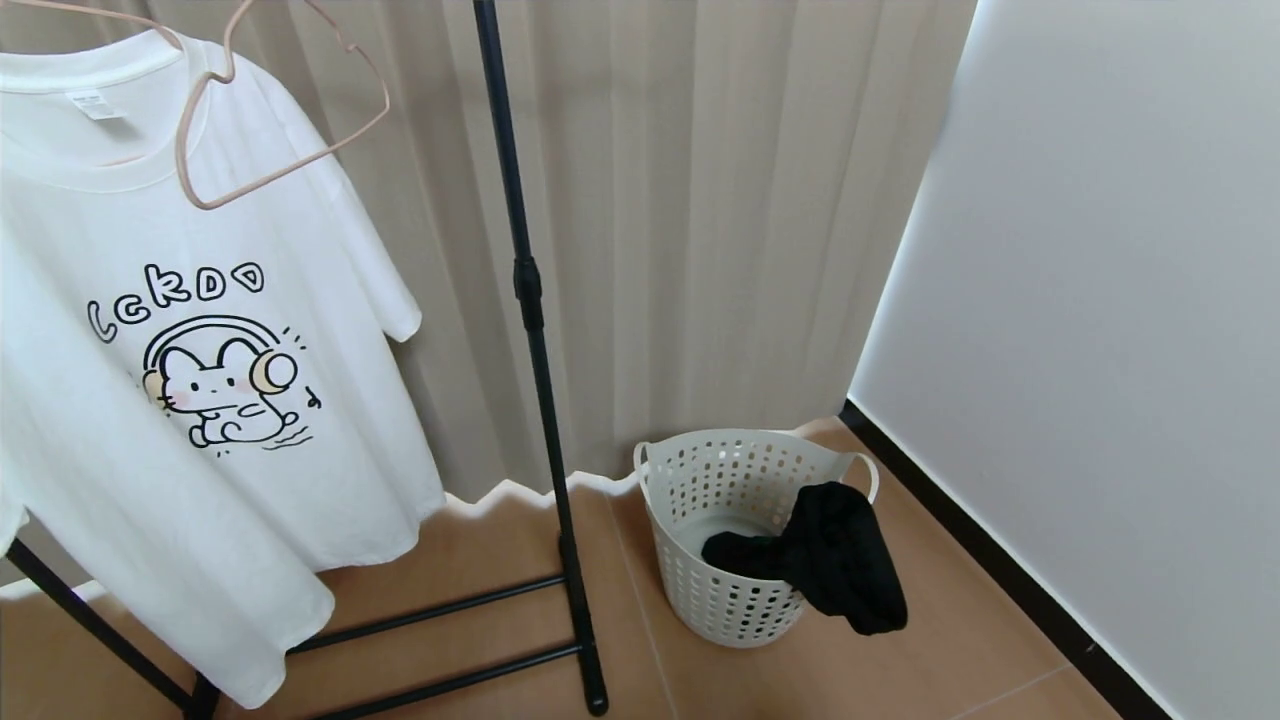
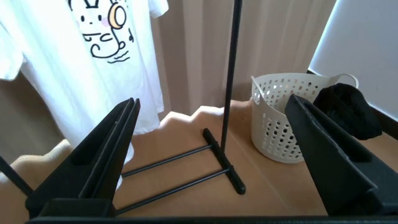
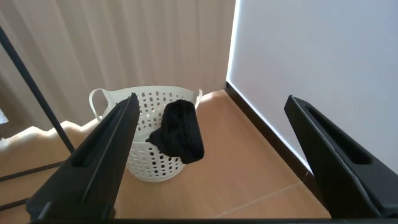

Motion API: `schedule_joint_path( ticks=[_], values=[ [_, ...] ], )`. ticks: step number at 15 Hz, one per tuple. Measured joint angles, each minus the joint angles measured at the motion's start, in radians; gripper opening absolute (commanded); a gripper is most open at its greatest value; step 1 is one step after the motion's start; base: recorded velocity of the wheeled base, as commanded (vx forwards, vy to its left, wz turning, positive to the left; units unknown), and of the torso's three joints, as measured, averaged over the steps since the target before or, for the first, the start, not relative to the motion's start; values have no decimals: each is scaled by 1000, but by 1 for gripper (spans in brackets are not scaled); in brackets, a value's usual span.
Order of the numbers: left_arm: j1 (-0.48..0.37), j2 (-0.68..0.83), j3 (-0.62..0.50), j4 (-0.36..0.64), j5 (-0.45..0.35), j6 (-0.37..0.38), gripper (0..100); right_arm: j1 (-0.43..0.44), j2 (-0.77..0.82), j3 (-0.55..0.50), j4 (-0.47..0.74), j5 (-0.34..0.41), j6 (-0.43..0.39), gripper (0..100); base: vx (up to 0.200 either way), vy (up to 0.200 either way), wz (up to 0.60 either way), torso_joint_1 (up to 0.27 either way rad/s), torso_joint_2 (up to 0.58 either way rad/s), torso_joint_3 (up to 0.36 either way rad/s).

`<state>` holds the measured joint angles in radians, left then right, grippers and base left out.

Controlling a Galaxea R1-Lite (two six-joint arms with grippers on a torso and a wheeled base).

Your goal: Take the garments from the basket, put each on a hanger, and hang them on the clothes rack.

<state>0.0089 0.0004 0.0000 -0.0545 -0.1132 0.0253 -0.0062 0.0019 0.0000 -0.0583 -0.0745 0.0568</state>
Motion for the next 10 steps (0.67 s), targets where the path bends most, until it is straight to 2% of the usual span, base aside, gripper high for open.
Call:
schedule_joint_path(
  ticks=[3, 6, 9, 10],
  values=[
    [0, 0, 0, 0, 1, 0, 100, -1, 0, 0, 0, 1, 0, 100, 200, 0, 0, 2, 6, 2],
    [0, 0, 0, 0, 1, -1, 100, 1, 0, 0, 1, 1, 0, 100, 0, 0, 0, 0, 0, 0],
    [0, 0, 0, -1, 1, -1, 100, 0, 0, 0, 0, 0, -1, 100, 0, 0, -600, -1, 5, -2],
    [0, 0, 0, -1, 1, -1, 100, 0, 0, 0, 1, 1, 0, 100, 0, 0, 0, 0, 0, 0]
  ],
)
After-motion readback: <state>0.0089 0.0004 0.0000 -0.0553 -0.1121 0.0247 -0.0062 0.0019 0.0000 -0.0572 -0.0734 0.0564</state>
